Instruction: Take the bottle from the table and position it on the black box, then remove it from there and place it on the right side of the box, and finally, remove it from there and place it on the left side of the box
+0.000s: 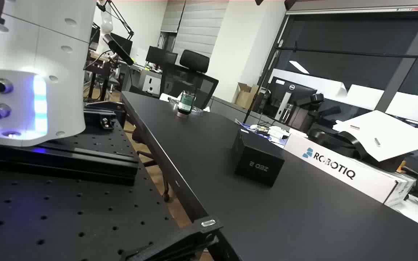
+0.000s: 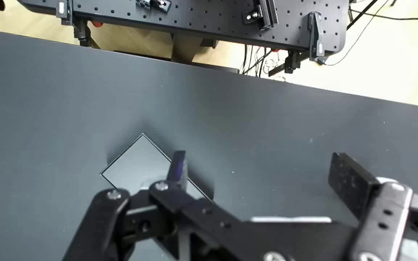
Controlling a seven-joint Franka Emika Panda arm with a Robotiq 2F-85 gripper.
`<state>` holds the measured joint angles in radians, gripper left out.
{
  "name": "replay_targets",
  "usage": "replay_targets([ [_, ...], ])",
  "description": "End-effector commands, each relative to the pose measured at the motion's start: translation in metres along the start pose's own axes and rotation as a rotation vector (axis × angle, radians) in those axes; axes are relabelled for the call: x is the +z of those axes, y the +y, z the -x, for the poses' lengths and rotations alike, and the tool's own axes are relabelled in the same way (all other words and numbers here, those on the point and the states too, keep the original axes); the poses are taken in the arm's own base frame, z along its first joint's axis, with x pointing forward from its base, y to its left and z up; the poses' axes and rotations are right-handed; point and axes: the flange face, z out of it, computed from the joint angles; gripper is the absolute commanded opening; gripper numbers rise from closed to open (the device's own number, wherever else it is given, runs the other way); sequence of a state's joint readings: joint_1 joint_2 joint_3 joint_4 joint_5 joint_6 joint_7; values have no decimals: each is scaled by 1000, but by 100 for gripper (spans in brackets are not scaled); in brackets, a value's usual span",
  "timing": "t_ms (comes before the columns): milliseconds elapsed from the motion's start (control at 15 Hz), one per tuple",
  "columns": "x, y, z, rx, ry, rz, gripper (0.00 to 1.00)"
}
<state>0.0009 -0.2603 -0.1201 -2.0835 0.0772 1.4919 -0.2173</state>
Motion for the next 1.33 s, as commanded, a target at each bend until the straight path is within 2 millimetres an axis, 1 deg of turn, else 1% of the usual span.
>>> replay_targets([
  [0, 0, 0, 0, 0, 1, 0, 100],
  [533, -1, 0, 0, 0, 2, 1, 100],
  [667, -2, -6, -7, -32, 73, 28, 100],
  [800, 2, -24, -21, -77, 140, 72, 100],
  [933, 16, -54, -35, -141, 172, 111, 100],
  [1067, 42, -94, -46, -213, 173, 147, 100],
  [1200, 76, -136, -52, -298, 154, 197, 100],
  [1267, 97, -158, -54, -346, 139, 227, 100],
])
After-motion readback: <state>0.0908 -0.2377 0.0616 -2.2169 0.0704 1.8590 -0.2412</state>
